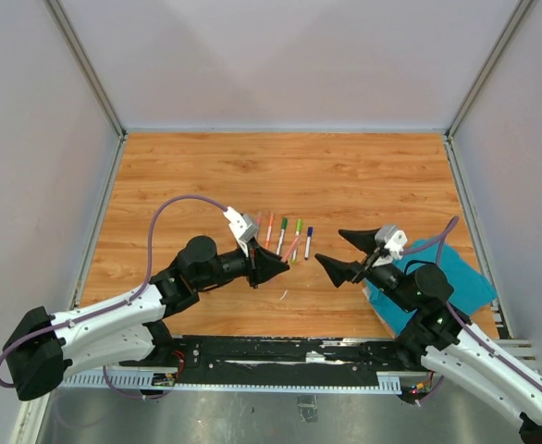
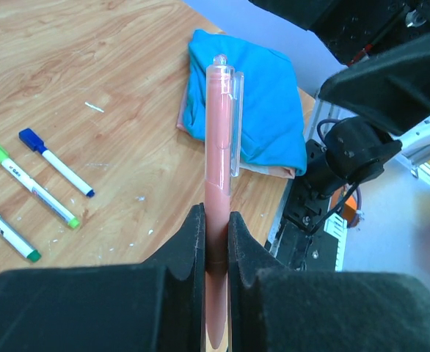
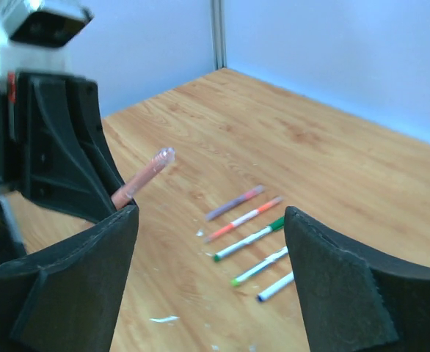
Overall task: Insert the pens into the pen caps
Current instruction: Adjust the pen, then press the pen cap onto the pen.
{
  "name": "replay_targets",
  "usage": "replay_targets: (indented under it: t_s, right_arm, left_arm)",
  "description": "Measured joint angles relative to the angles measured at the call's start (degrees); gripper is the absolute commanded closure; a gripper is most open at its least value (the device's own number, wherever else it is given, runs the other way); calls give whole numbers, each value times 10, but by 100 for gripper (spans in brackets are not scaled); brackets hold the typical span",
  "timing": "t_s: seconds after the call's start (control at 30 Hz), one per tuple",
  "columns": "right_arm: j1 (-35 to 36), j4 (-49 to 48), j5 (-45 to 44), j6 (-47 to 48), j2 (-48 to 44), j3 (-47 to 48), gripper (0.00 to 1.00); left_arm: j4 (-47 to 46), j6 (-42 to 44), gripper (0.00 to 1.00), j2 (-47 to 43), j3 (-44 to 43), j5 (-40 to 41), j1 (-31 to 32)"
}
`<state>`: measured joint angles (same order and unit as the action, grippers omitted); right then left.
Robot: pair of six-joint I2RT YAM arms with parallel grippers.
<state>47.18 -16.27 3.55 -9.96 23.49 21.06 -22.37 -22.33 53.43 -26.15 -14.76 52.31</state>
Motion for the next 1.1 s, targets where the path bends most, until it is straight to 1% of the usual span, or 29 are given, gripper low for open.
replay_targets:
  t_s: [0.07,0.2,0.33,0.47,0.6,0.77,1.1]
  right_arm:
    - [0,-4,20,49,-20,-18,15]
    - [0,-18,85,138,-25,-40,1]
    - [8,-2,147,212,20,-25,1]
    - [54,41,160,302,63,13,1]
    - [87,54,155,376,81,29,1]
    - [95,55,151,420,111,47,1]
    - [96,50,126,442,137,48,1]
  left_arm:
    - [3,4,100,0,0,-5,0]
    - [11,11,99,0,0,-14,0]
    - [20,17,100,0,0,-23,0]
    - [23,24,99,0,0,-31,0]
    - [27,28,100,-1,0,-35,0]
    - [28,28,100,-2,0,-38,0]
    - [28,28,100,-4,0,-44,0]
